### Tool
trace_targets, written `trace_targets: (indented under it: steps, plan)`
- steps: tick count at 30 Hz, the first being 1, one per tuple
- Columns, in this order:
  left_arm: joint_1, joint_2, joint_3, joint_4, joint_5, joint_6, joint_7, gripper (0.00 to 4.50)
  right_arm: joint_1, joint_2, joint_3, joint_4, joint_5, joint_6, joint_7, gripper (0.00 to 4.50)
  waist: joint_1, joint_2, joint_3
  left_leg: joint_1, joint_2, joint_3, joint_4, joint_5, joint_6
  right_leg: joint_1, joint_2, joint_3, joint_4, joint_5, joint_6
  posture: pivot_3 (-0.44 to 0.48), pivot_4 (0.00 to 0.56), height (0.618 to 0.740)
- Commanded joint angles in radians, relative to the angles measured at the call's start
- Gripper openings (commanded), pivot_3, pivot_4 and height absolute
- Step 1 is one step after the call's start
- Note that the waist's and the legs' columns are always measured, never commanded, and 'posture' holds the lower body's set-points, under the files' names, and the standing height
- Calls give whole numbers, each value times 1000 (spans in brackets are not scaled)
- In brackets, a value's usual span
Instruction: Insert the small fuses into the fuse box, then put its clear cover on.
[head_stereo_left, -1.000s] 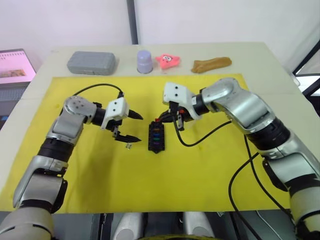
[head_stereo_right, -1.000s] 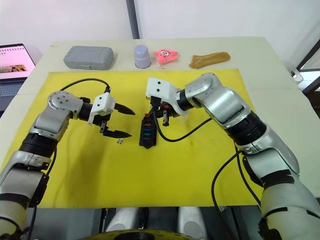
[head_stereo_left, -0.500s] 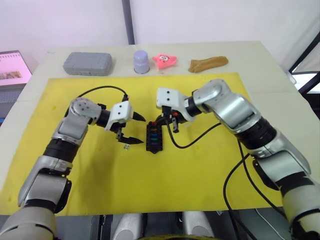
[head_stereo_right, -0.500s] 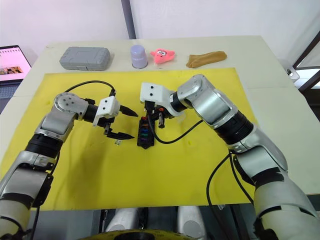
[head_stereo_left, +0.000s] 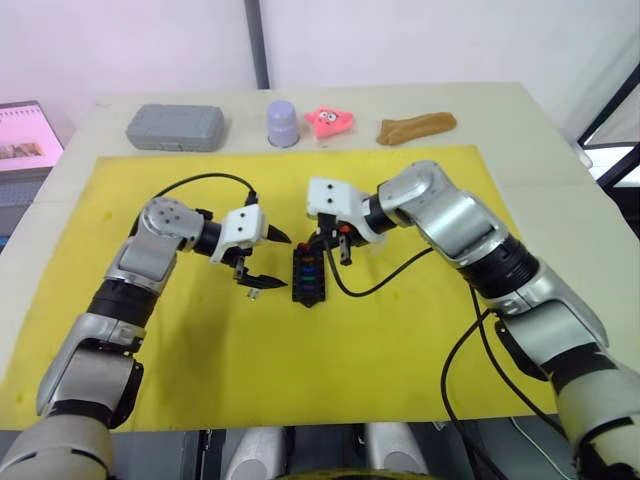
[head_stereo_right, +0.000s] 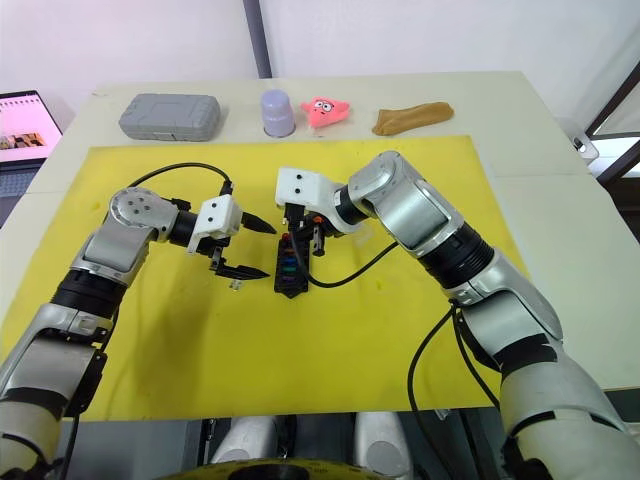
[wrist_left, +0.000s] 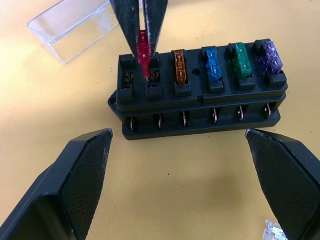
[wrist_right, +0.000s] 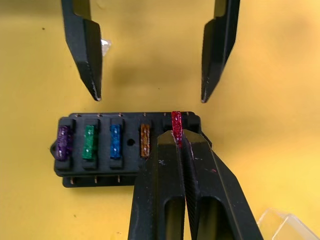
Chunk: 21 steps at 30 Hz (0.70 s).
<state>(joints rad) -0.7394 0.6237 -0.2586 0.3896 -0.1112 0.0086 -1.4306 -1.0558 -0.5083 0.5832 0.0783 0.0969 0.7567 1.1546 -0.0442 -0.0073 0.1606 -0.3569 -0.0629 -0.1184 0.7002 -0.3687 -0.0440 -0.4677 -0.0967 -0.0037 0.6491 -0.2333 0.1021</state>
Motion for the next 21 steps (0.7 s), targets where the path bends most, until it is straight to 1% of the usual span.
trace_targets:
  steps: [1, 12, 21]
  plan:
    - [4, 4, 10, -29, 2, -20, 7, 4478, -11, 7, -12, -13, -14, -15, 12, 0, 0, 0, 0, 0, 0, 0, 0, 0, 0, 0, 0, 0, 0, 0, 0, 0, 150, 740]
    - [-2, 0, 8, -22, 3, -28, 9, 4478, 1, 21, -27, -33, -6, 8, 28, 0, 0, 0, 0, 0, 0, 0, 0, 0, 0, 0, 0, 0, 0, 0, 0, 0, 150, 740]
    - [0, -3, 8, -26, 2, -26, 11, 4478, 2, 23, -15, -13, -30, -12, 20, 0, 0, 0, 0, 0, 0, 0, 0, 0, 0, 0, 0, 0, 0, 0, 0, 0, 150, 740]
